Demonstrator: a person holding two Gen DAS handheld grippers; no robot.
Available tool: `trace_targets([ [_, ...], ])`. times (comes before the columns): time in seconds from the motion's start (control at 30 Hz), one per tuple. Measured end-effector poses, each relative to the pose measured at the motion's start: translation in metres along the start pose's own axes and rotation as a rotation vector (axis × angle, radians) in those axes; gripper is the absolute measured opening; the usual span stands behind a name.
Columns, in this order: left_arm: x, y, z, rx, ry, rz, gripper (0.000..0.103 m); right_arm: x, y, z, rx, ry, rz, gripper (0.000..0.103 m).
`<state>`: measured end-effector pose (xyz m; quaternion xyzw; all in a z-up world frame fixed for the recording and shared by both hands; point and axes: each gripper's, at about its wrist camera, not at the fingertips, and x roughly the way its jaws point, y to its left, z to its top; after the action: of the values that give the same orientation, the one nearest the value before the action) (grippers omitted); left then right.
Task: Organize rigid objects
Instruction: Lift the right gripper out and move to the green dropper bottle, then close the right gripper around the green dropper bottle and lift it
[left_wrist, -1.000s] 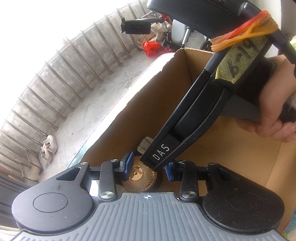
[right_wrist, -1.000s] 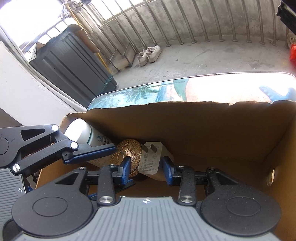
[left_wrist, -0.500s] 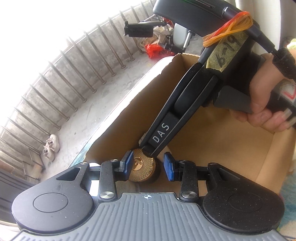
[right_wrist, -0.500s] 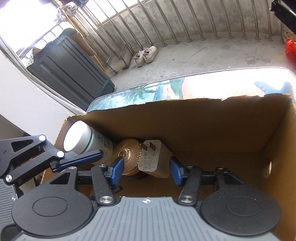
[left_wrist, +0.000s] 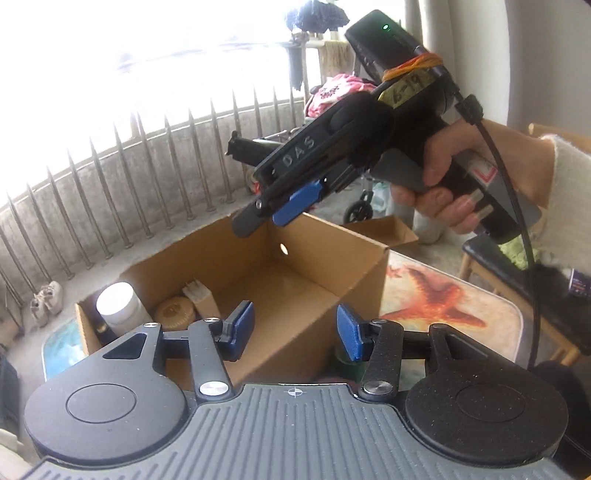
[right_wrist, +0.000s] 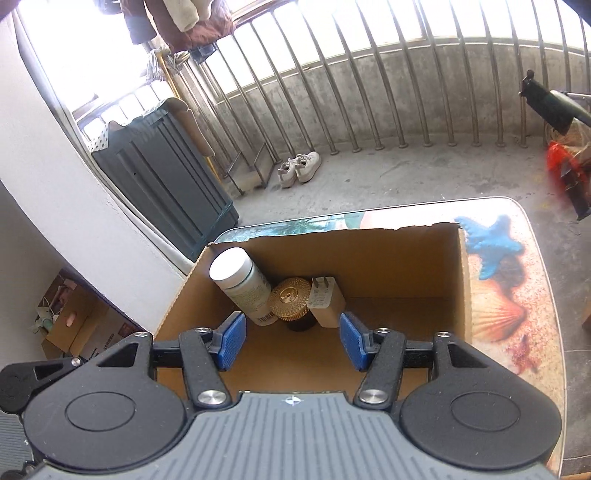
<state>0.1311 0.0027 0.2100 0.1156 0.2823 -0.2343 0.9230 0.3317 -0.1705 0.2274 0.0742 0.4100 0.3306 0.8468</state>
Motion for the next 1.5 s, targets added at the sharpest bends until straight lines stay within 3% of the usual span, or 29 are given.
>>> trace_targets([
  [0.17, -0.001, -0.023, -0.034, -0.031, -0.042, -0.028, 0.049, -0.048, -0.002, -0.037, 0.019, -0.097, 0.065, 0.064],
  [0.3, 0.011, -0.034, -0.053, -0.115, -0.038, -0.062, 0.049, -0.069, -0.006, -0.073, 0.048, -0.138, 0.099, 0.064],
  [0.53, 0.023, -0.054, -0.071, -0.057, -0.052, 0.011, 0.055, -0.091, -0.017, -0.125, 0.042, -0.156, 0.065, 0.064],
  [0.77, 0.03, -0.055, -0.071, -0.024, -0.061, 0.051, 0.058, -0.085, -0.042, -0.159, 0.074, -0.155, 0.032, 0.064],
  [1.13, 0.077, -0.051, -0.07, -0.066, -0.028, 0.036, 0.058, -0.048, -0.056, -0.164, 0.13, -0.148, 0.07, 0.064],
  [1.27, 0.091, -0.05, -0.07, -0.096, -0.002, -0.003, 0.052, -0.037, -0.06, -0.166, 0.141, -0.133, 0.071, 0.064],
  [1.37, 0.095, -0.051, -0.07, -0.09, 0.005, 0.014, 0.032, -0.033, -0.065, -0.169, 0.163, -0.127, 0.086, 0.064],
  [1.5, 0.095, -0.046, -0.07, -0.137, 0.008, -0.006, 0.031, -0.031, -0.066, -0.171, 0.165, -0.12, 0.09, 0.064],
])
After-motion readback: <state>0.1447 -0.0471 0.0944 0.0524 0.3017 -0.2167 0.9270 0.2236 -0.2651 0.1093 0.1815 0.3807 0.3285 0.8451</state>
